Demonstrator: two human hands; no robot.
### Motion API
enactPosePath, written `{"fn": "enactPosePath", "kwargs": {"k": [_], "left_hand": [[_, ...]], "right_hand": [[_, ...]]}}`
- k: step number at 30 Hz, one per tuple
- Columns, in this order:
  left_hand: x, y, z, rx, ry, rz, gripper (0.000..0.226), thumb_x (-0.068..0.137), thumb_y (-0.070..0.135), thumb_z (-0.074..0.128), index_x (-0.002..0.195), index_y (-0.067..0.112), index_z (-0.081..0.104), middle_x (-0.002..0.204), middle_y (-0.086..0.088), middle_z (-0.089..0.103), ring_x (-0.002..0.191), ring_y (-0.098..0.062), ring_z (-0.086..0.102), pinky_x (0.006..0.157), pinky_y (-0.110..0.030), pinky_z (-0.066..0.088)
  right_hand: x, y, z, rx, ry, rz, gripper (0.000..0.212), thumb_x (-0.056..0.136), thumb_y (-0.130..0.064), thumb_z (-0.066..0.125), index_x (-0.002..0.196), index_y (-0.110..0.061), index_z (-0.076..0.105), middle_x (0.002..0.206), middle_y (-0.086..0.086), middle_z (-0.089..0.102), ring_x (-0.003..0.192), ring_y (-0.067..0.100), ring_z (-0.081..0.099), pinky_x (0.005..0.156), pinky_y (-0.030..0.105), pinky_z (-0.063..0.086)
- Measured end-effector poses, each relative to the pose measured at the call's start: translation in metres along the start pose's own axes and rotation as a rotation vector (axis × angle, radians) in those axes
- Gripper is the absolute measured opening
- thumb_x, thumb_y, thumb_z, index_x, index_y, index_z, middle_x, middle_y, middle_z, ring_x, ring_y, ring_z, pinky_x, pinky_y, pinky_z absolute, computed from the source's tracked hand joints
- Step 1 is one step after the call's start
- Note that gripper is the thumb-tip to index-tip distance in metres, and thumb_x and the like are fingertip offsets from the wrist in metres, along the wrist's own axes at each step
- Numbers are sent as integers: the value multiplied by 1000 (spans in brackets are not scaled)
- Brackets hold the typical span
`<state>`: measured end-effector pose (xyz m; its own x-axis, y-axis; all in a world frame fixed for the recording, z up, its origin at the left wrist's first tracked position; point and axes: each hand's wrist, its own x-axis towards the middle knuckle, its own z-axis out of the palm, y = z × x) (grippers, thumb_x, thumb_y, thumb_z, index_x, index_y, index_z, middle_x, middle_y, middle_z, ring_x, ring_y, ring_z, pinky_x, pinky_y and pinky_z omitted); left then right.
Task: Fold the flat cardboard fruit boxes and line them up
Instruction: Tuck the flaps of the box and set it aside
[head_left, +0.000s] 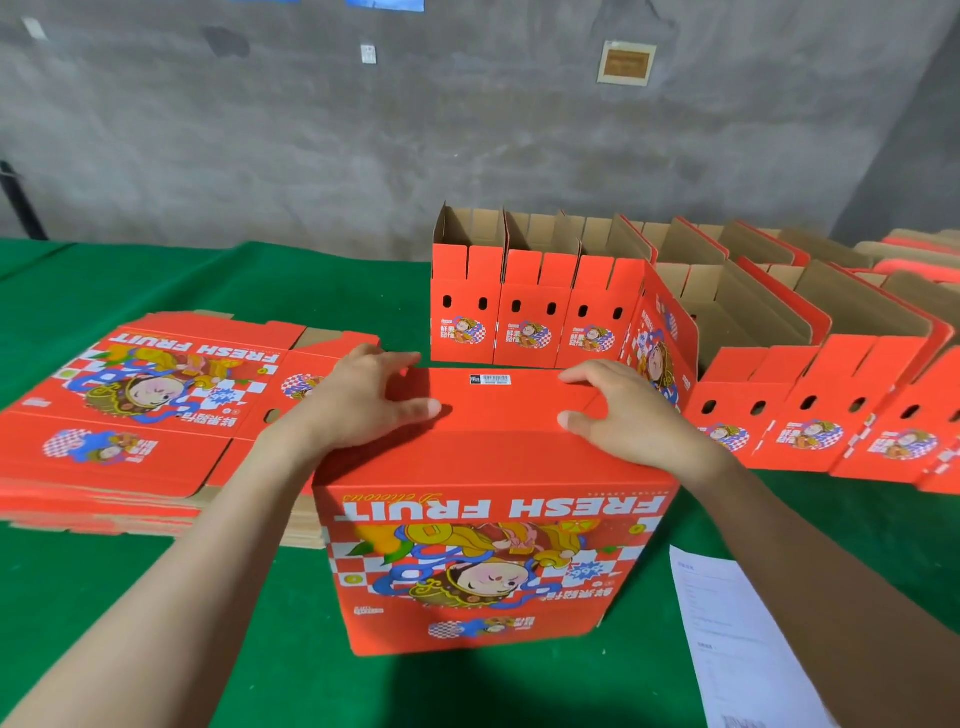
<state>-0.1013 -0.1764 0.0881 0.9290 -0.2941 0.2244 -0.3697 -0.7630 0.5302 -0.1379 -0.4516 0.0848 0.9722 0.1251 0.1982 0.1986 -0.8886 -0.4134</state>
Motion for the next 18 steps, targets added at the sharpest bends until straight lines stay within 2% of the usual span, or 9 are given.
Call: {"fn": "enactPosePath", "kwargs": {"k": [2,4,6,8,10,12,14,16,18], "left_hand": [[-2,-6,-3,-283,108,-15,53,80,26,75,129,21,57,106,16,55,106,1,53,89,-4,35],[-5,-17,-6,-655,134,-156,62,79,15,76,134,27,51,127,8,51,124,-4,43,102,-21,35],[-14,-27,-4,-938,173,-284,62,77,8,74,132,29,52,138,-1,48,129,-16,43,103,-37,40],[-26,-38,0,-909,215,-374,51,83,19,69,131,29,53,139,-2,49,120,-16,51,96,-38,44],[-37,-46,5,-790,116,-471,46,84,45,63,127,28,57,131,-1,58,110,-17,59,91,-37,44],[-43,-49,8,-835,-55,-534,50,81,63,55,109,24,68,109,-4,71,91,-18,70,83,-36,48],[-45,-50,8,-882,-135,-513,48,81,64,51,109,28,69,104,0,73,86,-17,72,79,-36,50],[-42,-54,6,-879,-120,-465,55,75,60,62,125,38,58,116,8,68,100,-18,67,91,-40,50],[-40,-53,-1,-890,-54,-455,68,61,57,74,125,47,52,103,14,70,103,-19,59,92,-37,44]], "right_hand": [[2,3,-2,44,2,-7,41,89,-30,63,128,-24,53,134,-8,47,131,13,36,109,32,28],[3,6,-3,189,19,38,36,91,-27,62,126,-21,57,125,-12,49,123,7,40,101,23,29],[3,6,-6,488,84,149,31,95,-20,57,126,-17,59,124,-9,52,120,6,44,99,21,29],[2,12,-9,762,178,271,31,99,-17,49,129,-16,57,130,-5,53,118,5,44,98,21,31],[-5,19,-7,867,184,444,27,101,-22,43,123,-19,59,118,-9,60,102,4,53,88,18,39],[-20,28,9,1006,106,656,22,101,-28,41,90,-18,57,78,-5,64,67,7,61,60,21,49],[-37,31,27,1102,64,783,37,102,-23,40,67,-12,43,41,-4,55,38,9,56,42,21,46],[-45,34,33,1145,62,792,39,102,-18,38,63,-13,41,32,-3,49,35,14,55,43,23,47],[-45,31,24,1251,26,735,30,92,-19,61,64,-13,49,36,-1,55,39,17,59,57,26,52]]}}
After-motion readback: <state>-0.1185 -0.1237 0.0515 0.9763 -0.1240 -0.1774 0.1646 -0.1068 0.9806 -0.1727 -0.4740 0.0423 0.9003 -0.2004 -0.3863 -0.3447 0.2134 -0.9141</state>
